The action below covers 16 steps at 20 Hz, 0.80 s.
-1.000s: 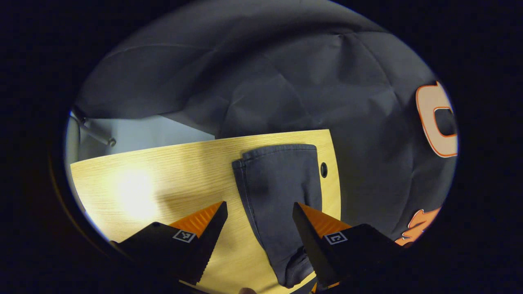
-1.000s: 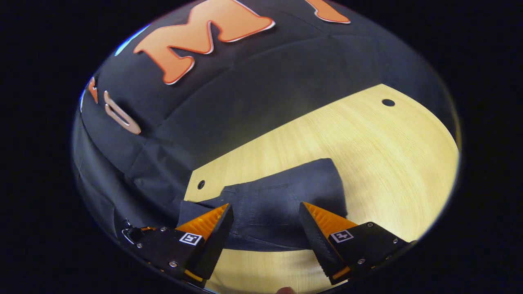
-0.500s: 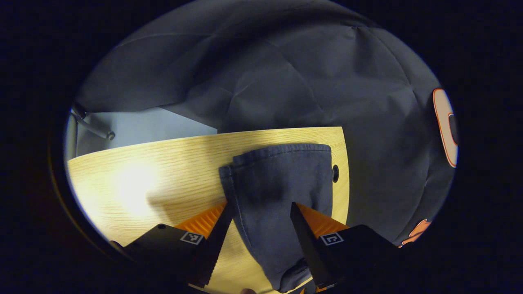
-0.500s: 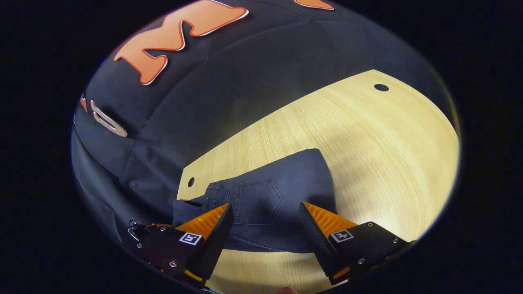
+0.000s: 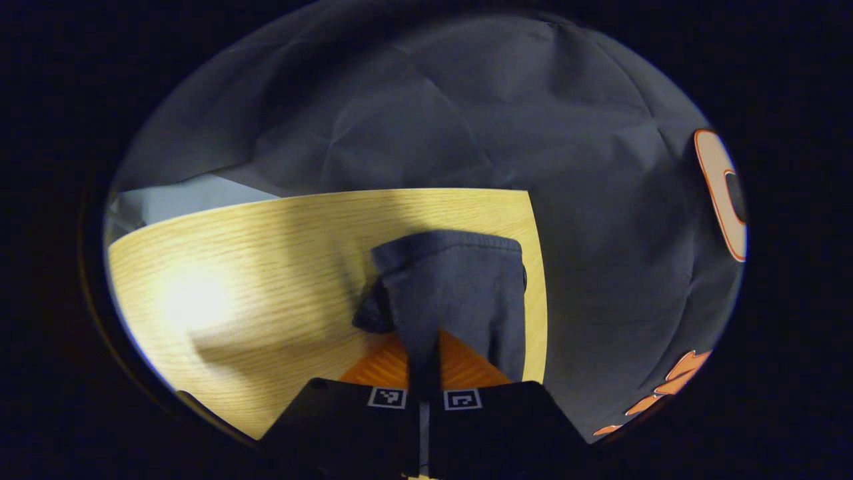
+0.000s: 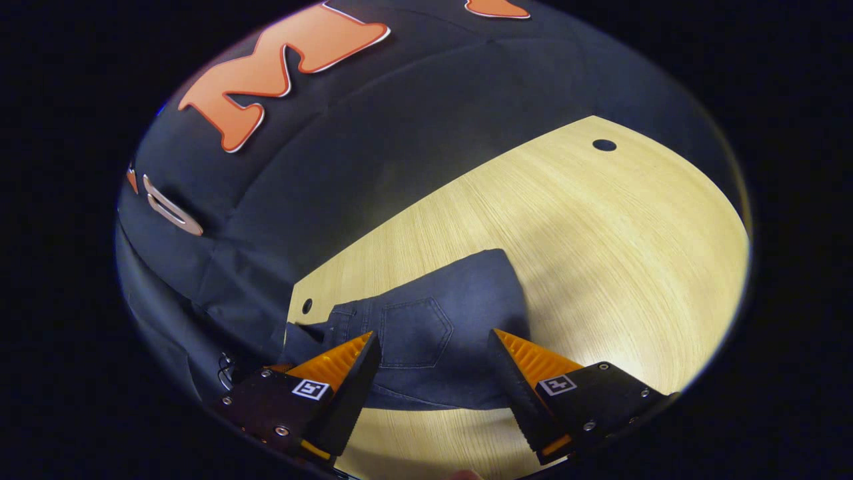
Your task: Grasp the waist and the cuffs of the jeans and fold them to make the two legs overlap; first hold the waist and fold one-third of the jeans toward the cuffs, then hold the cuffs and fold the remaining one-third in the same direction to finish folding.
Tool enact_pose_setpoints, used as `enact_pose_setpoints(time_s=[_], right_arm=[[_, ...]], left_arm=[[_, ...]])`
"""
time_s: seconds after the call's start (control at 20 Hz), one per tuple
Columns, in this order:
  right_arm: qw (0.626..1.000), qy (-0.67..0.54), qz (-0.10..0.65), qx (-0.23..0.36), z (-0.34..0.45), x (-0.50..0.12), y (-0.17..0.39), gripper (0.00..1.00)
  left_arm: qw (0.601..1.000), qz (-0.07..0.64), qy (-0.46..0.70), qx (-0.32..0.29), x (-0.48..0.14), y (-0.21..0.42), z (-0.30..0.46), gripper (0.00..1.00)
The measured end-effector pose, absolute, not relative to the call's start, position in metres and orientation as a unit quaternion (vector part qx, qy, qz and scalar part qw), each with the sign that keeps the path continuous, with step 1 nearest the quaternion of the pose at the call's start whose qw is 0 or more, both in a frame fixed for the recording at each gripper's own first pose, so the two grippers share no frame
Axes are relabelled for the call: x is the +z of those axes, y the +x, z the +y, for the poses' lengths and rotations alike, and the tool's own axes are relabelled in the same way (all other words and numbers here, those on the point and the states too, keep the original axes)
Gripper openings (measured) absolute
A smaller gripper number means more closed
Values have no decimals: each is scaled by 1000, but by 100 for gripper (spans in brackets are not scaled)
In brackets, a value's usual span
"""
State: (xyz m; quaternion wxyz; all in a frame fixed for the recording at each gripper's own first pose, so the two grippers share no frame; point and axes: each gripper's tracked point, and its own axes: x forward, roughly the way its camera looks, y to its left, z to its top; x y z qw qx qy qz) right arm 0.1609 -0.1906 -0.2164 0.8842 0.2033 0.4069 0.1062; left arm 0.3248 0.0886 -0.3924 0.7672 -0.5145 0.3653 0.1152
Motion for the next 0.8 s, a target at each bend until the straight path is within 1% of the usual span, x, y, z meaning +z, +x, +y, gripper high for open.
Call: enact_pose_setpoints(time_s=[0.05,0.15,0.25,0.45,0.65,0.8], right_arm=[[890,203,395,102,-196,-210,163,98],[898,207,376,98,-206,-194,163,98],[905,210,360,91,-217,-181,165,98],[913,211,338,89,-231,-163,164,98],[920,212,315,99,-250,-137,158,98],[922,216,304,100,-270,-125,156,98]], left_arm=[[787,352,-496,104,-376,319,87,1],[822,333,-457,73,-337,317,71,1],[845,311,-433,48,-302,321,53,1],[875,286,-390,1,-247,320,-1,1],[887,267,-375,-47,-186,305,-53,1],[903,265,-330,-76,-162,295,-103,1]])
